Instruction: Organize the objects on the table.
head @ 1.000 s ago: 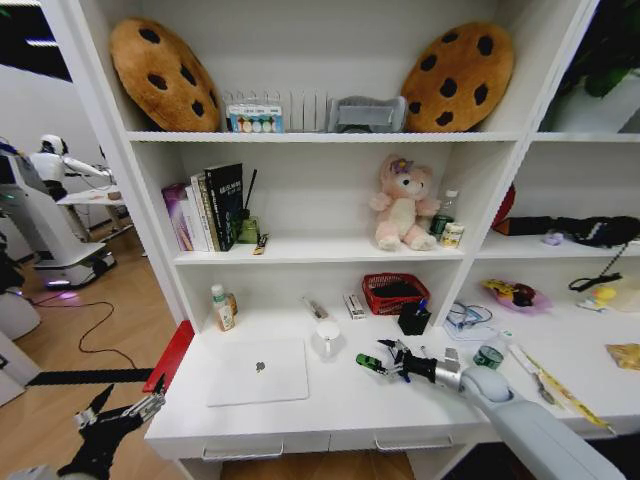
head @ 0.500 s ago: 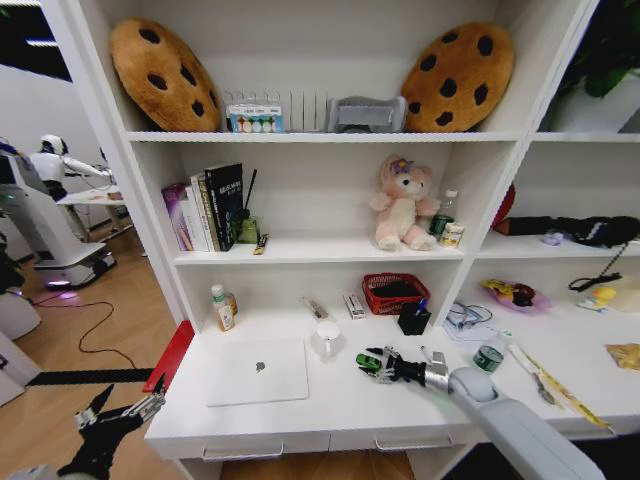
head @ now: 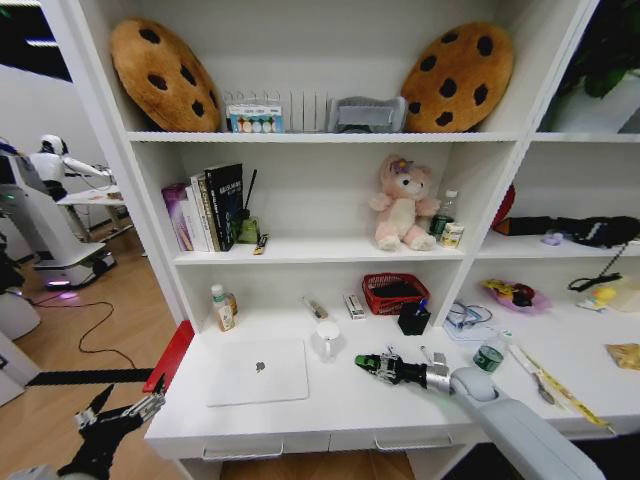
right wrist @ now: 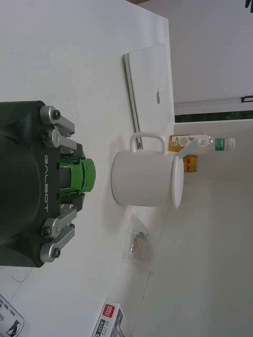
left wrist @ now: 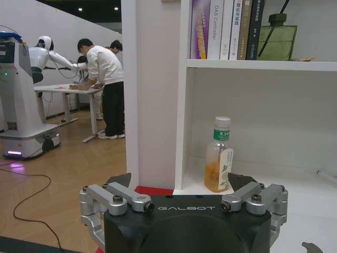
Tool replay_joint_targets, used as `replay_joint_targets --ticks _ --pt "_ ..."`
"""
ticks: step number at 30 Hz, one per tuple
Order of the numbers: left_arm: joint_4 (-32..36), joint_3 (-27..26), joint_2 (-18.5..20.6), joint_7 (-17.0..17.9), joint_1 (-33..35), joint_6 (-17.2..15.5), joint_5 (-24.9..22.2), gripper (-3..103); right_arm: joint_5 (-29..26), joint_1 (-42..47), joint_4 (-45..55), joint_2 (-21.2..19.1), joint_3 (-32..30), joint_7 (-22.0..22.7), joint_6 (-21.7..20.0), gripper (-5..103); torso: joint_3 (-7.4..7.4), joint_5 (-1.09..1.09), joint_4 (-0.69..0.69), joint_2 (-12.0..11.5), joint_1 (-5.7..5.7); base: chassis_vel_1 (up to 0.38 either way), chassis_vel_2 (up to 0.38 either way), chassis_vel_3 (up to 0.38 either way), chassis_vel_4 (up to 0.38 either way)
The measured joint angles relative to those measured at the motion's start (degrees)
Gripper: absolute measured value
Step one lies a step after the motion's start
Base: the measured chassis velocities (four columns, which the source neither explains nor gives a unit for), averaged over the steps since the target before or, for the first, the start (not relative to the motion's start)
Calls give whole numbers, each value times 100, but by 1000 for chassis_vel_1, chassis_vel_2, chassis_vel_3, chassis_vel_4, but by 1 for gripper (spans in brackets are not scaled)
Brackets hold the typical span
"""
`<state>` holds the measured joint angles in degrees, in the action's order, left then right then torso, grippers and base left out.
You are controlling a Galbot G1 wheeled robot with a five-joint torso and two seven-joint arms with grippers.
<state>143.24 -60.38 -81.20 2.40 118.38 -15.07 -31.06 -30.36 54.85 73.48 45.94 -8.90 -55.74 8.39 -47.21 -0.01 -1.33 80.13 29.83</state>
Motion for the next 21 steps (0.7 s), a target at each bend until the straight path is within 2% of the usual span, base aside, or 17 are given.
replay_joint_targets --ticks 4,8,10,11,13,14,15,16,18,19,21 --pt "0 0 0 0 0 0 0 100 -48 12 51 1 -77 -38 -10 35 -1 4 0 0 0 0 0 0 0" --pt "0 0 0 1 0 0 0 100 -326 185 585 -298 -484 -34 -132 35 0 2 2 -1 0 0 0 0 0" --pt "0 0 0 1 0 0 0 100 -719 310 1109 -726 -863 -40 -205 35 0 1 -1 0 0 0 0 0 0" --pt "0 0 0 1 0 0 0 100 -719 310 1109 -726 -863 -40 -205 35 0 1 -1 0 0 0 0 0 0" --pt "0 0 0 1 0 1 0 100 -1401 313 1745 -1311 -1186 -35 -298 35 0 1 -1 0 0 0 0 0 0" --pt "0 0 0 1 0 1 0 100 -1401 313 1745 -1311 -1186 -35 -298 35 0 1 -1 0 0 0 0 0 0" --pt "0 0 0 0 0 0 0 100 -1743 208 2000 -1576 -1273 -4 -365 35 0 0 -1 0 0 0 0 0 0" --pt "0 0 0 0 0 0 0 100 -1743 208 2000 -1576 -1273 -4 -365 35 0 0 -1 0 0 0 0 0 0" --pt "0 0 0 0 0 0 0 100 -2366 -454 2278 -1972 -1163 185 -609 35 0 -1 -1 0 0 0 0 0 0" --pt "0 0 0 0 0 0 0 100 -2366 -454 2278 -1972 -1163 185 -609 35 0 -1 -1 0 0 0 0 0 0" --pt "0 0 0 1 0 1 0 100 -2731 -1588 2202 -2026 -578 389 -960 35 0 0 1 0 0 0 0 0 0"
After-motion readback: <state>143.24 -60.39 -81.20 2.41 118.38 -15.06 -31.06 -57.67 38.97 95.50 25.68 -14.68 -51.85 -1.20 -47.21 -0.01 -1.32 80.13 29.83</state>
